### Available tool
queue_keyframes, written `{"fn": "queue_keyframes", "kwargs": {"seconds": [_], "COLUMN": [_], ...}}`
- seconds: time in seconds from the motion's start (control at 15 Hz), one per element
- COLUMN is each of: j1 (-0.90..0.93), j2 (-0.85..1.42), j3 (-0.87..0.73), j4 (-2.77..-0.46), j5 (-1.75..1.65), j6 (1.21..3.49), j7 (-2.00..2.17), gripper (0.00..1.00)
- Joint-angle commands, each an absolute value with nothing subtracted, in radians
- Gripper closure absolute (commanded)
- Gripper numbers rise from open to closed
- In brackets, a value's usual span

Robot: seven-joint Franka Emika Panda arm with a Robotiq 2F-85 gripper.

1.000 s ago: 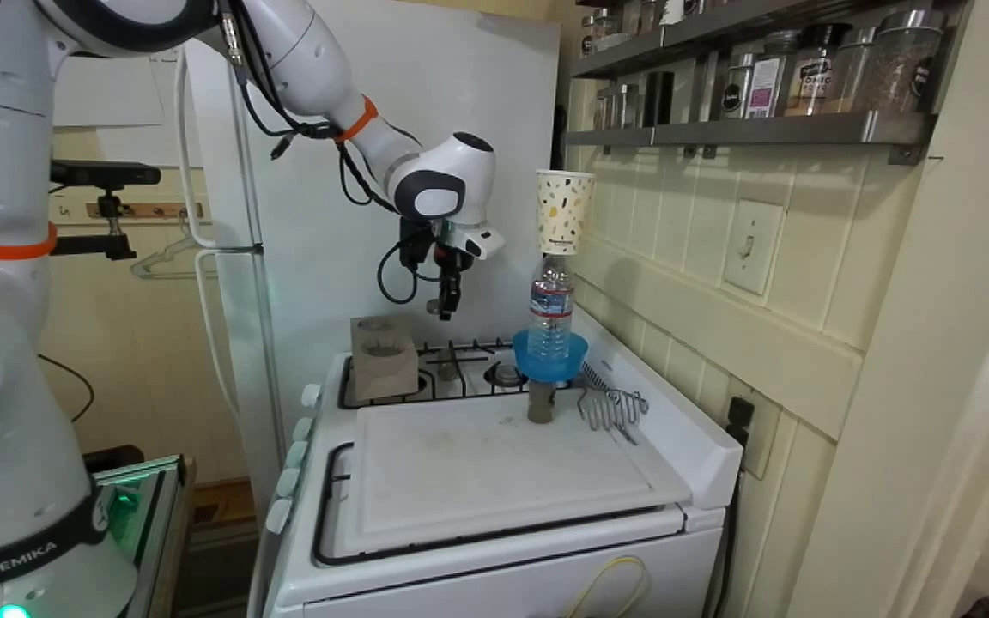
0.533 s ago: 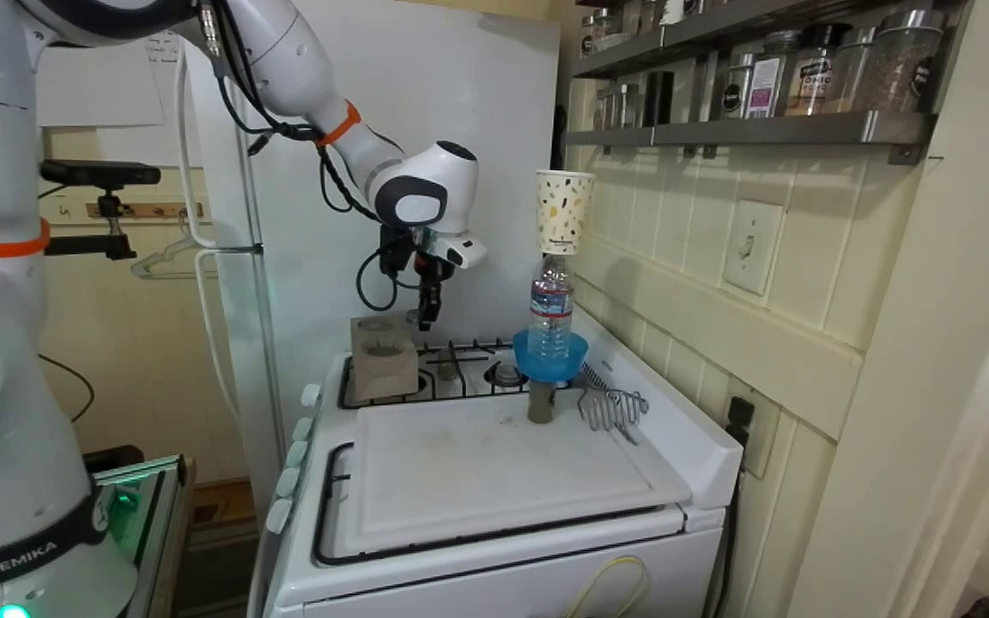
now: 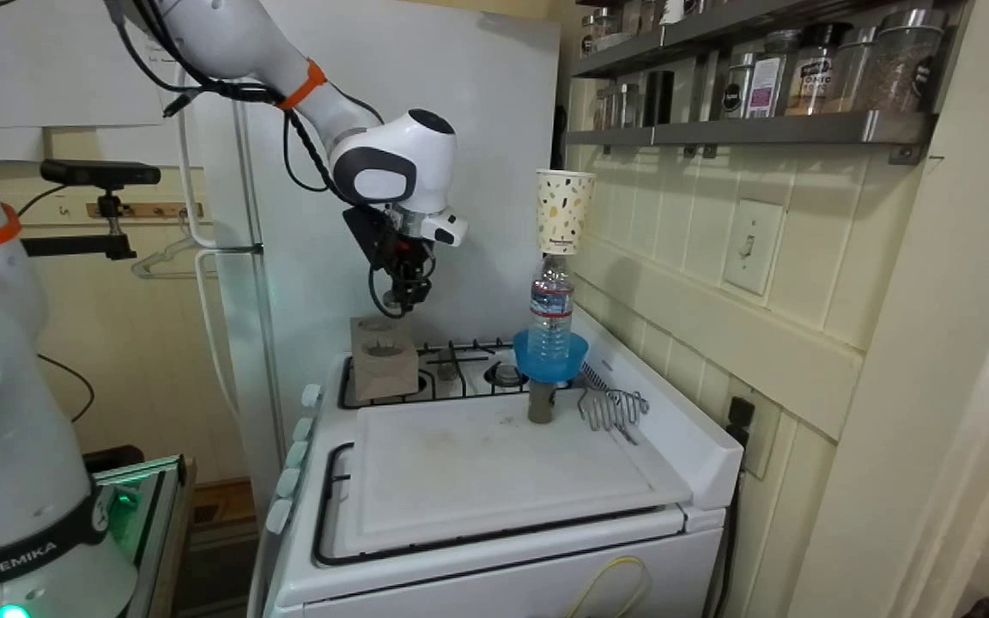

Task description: Remove the lid from the glass jar.

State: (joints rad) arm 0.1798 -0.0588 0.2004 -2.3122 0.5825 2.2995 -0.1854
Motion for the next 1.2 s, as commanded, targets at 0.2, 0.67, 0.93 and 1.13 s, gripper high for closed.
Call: {"fn": "queue_keyframes", "kwargs": {"seconds": [0.2,0.67,0.93,1.13], "j1": [0.168,0.178,0.188,0.193], "j2": [-0.138,-0.170,-0.260,-0.356], "j3": [0.122,0.127,0.164,0.197], "j4": [-2.324,-2.340,-2.410,-2.488], "j5": [0.627,0.515,0.369,0.303], "j6": [2.162,2.026,1.938,1.975], "j7": [-0.329,-0.336,-0.226,-0.077], "gripper": [0.51,0.76,0.76,0.76]}}
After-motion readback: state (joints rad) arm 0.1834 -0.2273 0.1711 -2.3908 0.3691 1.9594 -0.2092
